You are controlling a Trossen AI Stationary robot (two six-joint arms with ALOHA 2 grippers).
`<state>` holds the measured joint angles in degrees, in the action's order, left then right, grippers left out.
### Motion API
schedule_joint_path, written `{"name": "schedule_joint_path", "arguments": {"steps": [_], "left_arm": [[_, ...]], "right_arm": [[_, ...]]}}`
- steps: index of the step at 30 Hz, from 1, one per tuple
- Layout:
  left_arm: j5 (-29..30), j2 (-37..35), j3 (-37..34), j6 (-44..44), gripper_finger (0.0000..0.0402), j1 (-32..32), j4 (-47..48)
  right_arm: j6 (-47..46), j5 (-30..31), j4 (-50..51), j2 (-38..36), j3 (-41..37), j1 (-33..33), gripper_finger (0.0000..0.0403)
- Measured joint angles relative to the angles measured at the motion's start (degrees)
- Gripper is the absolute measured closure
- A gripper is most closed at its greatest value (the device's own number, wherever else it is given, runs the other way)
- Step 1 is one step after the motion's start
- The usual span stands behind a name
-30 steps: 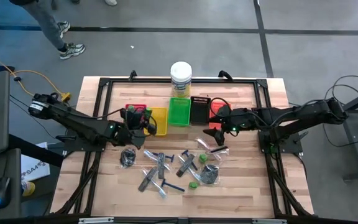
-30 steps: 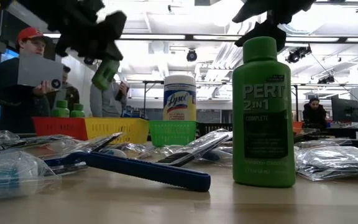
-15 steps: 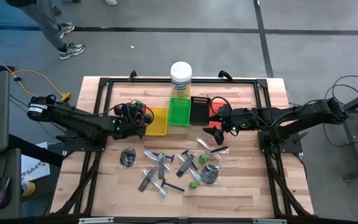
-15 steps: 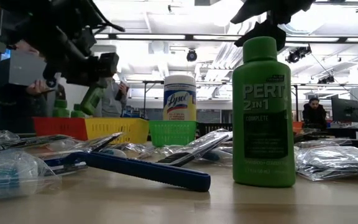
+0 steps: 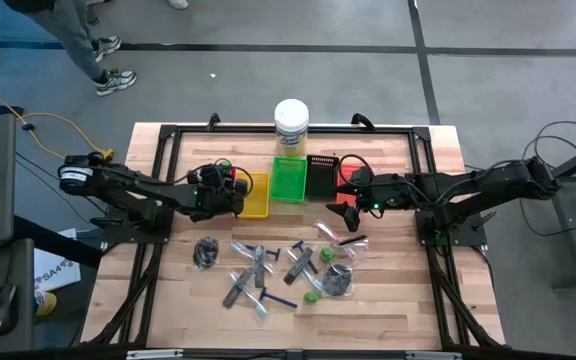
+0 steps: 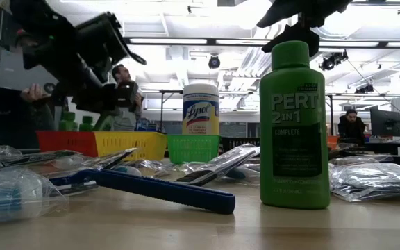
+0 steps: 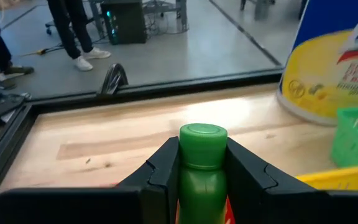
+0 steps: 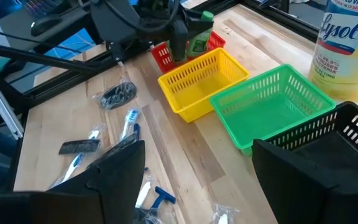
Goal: Pick & Place Travel size toiletries
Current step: Put the green shampoo bottle into the red bin
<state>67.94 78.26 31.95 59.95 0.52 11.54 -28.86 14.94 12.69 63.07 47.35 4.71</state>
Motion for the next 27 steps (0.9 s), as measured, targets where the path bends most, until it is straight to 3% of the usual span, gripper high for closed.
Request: {"name": "schedule_joint_path", "arguments": {"steps": [18,27], "left_arm": [[1.86,5.26,0.04,0.51,0.031,1.9,-4.12],[1.41,5.26,0.04,-0.07,0.0276,3.65,-4.17]], "right_arm": [[0.04,-0.17,0.03,0.02,0.0,0.0,0.012],[0.2,-0.15,0.02,0.02,0.0,0.0,0.012]]}}
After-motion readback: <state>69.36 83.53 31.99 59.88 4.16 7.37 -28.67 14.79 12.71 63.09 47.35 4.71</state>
